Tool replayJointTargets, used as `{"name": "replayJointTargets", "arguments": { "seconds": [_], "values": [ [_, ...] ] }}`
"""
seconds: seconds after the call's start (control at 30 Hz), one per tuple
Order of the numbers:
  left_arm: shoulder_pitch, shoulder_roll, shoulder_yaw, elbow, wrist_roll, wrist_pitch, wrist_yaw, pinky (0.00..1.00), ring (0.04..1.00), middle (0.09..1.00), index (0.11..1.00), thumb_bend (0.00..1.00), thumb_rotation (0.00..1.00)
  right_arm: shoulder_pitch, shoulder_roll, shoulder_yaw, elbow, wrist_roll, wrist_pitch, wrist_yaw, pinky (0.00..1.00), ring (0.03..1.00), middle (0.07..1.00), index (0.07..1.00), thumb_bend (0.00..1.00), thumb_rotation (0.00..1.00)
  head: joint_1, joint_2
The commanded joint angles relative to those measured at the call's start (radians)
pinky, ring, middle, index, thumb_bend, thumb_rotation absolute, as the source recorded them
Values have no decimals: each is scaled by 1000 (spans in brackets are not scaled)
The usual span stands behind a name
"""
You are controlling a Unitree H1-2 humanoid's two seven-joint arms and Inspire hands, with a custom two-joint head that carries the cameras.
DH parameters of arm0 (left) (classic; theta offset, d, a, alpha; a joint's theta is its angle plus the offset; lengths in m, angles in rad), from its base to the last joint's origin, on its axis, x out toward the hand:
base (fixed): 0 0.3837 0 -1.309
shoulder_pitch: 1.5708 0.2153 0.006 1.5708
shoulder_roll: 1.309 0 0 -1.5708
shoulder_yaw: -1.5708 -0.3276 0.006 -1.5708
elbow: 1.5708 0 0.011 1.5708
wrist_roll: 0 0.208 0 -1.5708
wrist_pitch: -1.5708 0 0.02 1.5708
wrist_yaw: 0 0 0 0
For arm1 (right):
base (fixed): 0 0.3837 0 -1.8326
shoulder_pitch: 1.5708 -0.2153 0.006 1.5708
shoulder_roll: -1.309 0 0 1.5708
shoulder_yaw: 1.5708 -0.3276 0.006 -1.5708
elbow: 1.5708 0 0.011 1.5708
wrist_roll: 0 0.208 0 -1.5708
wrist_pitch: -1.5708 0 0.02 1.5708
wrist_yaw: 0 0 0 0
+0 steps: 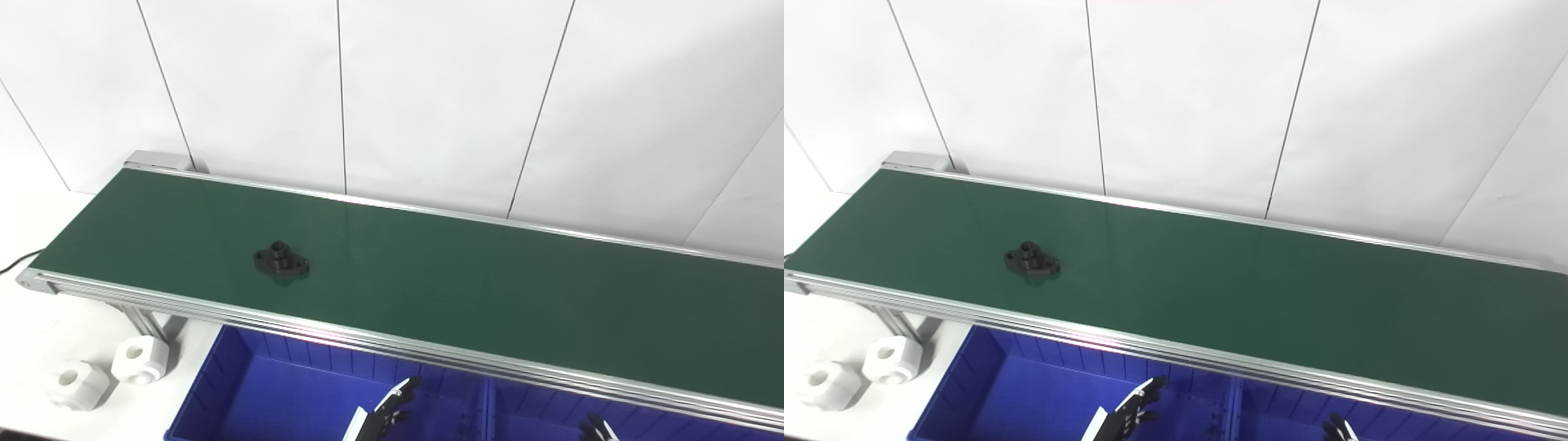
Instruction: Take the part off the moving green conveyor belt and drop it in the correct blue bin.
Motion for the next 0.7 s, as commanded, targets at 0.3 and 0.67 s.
{"name": "replayJointTargets", "arguments": {
  "seconds": [0.3, 0.67],
  "values": [
    [-39, 7, -36, 5, -1, -23, 55, 828, 925, 948, 894, 713, 238, 18, -78, 16, -412, -108, -38, -133, 760, 788, 808, 837, 859, 521, -89, 27],
    [-24, 31, 4, -46, -56, -23, -12, 951, 992, 994, 946, 633, 279, -99, -22, -45, -641, -218, 57, 13, 786, 800, 818, 874, 808, 427, -294, 102]
  ]
}}
